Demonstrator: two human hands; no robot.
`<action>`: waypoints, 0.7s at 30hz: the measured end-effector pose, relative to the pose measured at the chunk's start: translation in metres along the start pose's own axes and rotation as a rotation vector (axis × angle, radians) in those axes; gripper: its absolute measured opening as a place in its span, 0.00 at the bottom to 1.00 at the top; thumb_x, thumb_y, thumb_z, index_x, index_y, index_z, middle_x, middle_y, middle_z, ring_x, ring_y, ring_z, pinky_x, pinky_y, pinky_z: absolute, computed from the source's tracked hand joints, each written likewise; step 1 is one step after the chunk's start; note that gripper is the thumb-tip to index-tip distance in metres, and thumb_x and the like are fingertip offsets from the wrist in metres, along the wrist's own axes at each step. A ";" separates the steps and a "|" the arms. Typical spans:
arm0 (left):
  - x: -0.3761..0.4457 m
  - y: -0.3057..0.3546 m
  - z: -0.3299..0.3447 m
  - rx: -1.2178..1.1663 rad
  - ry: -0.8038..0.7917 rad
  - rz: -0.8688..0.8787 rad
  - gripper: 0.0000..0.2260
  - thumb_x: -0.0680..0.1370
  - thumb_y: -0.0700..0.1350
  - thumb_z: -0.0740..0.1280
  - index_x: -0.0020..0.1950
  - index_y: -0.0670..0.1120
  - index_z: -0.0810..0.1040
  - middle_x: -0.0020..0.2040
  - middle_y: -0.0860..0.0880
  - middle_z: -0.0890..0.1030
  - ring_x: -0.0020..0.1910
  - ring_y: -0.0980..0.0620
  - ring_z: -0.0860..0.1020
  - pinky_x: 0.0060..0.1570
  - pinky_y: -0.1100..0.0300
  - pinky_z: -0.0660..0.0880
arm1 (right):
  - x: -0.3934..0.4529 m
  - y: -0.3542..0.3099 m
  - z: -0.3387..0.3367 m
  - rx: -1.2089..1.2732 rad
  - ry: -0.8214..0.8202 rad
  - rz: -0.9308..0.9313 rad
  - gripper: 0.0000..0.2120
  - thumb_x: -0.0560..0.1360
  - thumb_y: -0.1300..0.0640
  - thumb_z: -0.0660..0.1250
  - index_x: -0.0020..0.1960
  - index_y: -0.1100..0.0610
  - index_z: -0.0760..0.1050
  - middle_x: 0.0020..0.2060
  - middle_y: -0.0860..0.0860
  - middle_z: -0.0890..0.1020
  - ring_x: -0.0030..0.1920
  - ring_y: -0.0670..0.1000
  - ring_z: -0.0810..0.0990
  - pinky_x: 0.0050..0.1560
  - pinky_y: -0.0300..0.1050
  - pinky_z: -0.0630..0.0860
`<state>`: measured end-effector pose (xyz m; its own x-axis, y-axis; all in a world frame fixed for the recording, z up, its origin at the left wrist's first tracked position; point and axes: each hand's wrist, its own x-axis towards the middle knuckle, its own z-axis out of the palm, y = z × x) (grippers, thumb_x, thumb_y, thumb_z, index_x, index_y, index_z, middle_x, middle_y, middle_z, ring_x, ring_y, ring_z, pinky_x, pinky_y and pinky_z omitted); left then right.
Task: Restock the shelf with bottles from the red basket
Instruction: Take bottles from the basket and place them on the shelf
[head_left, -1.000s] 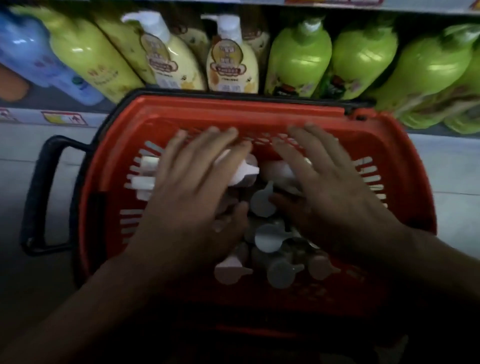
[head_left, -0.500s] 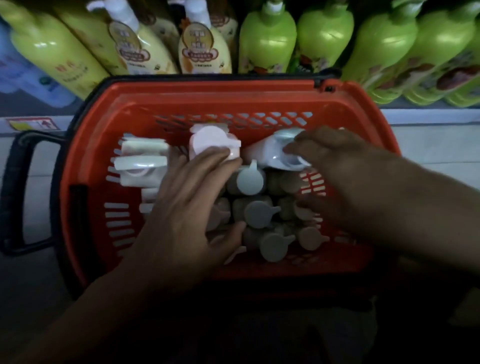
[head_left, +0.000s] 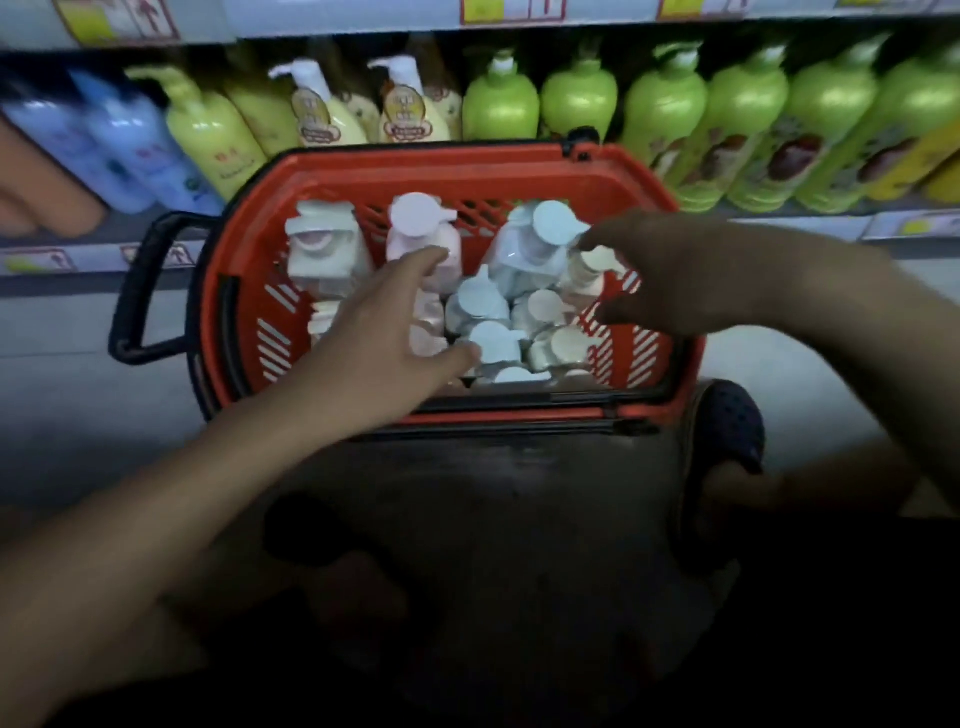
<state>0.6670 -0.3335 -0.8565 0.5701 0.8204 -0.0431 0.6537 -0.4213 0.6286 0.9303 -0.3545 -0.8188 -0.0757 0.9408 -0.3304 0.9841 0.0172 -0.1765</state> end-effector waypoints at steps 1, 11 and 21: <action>-0.004 0.005 -0.007 0.043 -0.015 0.004 0.38 0.75 0.56 0.74 0.80 0.53 0.60 0.77 0.52 0.68 0.74 0.52 0.67 0.69 0.56 0.66 | -0.002 0.004 0.000 -0.024 -0.036 0.016 0.24 0.75 0.51 0.73 0.68 0.56 0.73 0.61 0.58 0.80 0.58 0.61 0.80 0.56 0.51 0.77; 0.029 0.009 -0.020 0.259 -0.052 0.165 0.31 0.79 0.56 0.67 0.79 0.51 0.62 0.75 0.51 0.70 0.74 0.52 0.66 0.71 0.54 0.64 | 0.044 0.023 0.017 0.071 0.184 0.071 0.12 0.75 0.64 0.68 0.58 0.64 0.80 0.57 0.63 0.83 0.57 0.63 0.81 0.56 0.51 0.78; 0.074 -0.017 -0.030 0.342 -0.082 0.245 0.29 0.78 0.55 0.70 0.76 0.50 0.67 0.73 0.52 0.71 0.72 0.50 0.68 0.70 0.55 0.63 | 0.086 0.030 0.027 0.041 0.068 0.175 0.12 0.78 0.57 0.69 0.54 0.67 0.80 0.54 0.65 0.83 0.56 0.63 0.82 0.48 0.48 0.73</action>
<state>0.6828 -0.2542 -0.8475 0.7576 0.6527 0.0054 0.6136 -0.7151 0.3349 0.9484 -0.2820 -0.8779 0.1081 0.9490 -0.2963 0.9738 -0.1610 -0.1605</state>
